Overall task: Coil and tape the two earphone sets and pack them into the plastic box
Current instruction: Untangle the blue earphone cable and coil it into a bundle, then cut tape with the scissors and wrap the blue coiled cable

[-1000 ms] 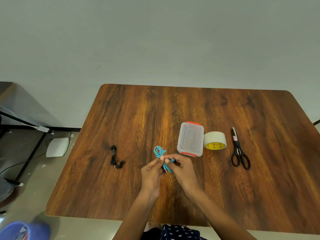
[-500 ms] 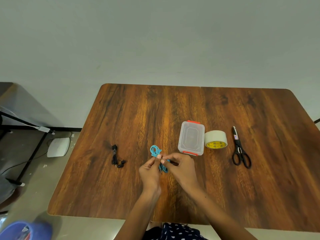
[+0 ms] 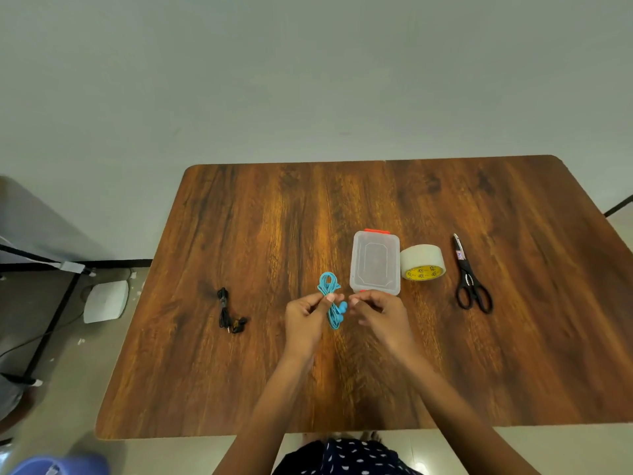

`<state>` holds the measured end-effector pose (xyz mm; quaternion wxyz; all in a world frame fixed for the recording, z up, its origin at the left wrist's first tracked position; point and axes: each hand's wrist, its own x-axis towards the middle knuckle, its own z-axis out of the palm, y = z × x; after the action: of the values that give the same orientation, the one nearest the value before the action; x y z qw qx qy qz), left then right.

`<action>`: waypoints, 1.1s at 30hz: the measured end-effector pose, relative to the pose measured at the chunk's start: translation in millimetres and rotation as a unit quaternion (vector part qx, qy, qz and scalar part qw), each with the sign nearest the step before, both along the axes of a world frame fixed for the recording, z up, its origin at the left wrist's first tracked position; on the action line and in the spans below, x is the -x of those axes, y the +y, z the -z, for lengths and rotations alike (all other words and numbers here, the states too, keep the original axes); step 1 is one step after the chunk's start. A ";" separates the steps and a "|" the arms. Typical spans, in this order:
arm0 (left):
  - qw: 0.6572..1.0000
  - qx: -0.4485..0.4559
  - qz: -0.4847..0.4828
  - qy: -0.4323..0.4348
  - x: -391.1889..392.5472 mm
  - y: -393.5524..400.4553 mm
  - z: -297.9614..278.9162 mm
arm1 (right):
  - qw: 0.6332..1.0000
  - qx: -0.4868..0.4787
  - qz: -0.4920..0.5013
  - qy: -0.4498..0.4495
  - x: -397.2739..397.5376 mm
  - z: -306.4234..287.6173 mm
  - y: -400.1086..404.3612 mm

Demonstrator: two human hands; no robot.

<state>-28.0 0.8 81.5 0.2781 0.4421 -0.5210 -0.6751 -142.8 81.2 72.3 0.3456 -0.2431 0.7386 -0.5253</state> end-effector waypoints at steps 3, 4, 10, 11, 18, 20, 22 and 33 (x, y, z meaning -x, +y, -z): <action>1.000 -0.010 0.022 -0.008 10.4 1.6 0.9 | 1.000 -0.011 0.029 -0.007 10.1 4.5 7.6; 0.999 -0.014 0.027 -0.013 14.0 2.5 1.4 | 0.999 -0.016 0.030 -0.002 14.1 5.7 10.4; 0.995 -0.061 0.065 -0.042 56.1 14.2 -3.2 | 0.999 -0.009 0.041 0.006 55.0 6.7 35.7; 0.994 -0.070 0.067 -0.042 64.0 15.9 -5.1 | 0.999 -0.017 0.041 0.020 64.0 7.8 39.1; 0.994 -0.095 0.041 -0.045 125.1 28.0 -8.1 | 0.979 -0.081 0.019 0.189 141.8 17.1 57.9; 0.994 -0.101 0.022 -0.047 135.7 30.1 -6.0 | 0.959 -0.101 -0.006 0.264 161.9 21.3 53.5; 0.993 -0.106 0.000 -0.051 141.7 31.8 -3.7 | 0.929 -0.126 -0.056 0.344 177.5 25.1 42.5; 0.986 -0.155 -0.041 -0.046 150.7 34.4 9.1 | 0.877 -0.196 -0.207 0.388 232.5 52.5 20.3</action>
<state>-178.7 35.2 72.4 0.2097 0.5314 -0.4039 -0.7145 -375.2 101.5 19.8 0.1731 -0.5020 0.8341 -0.1497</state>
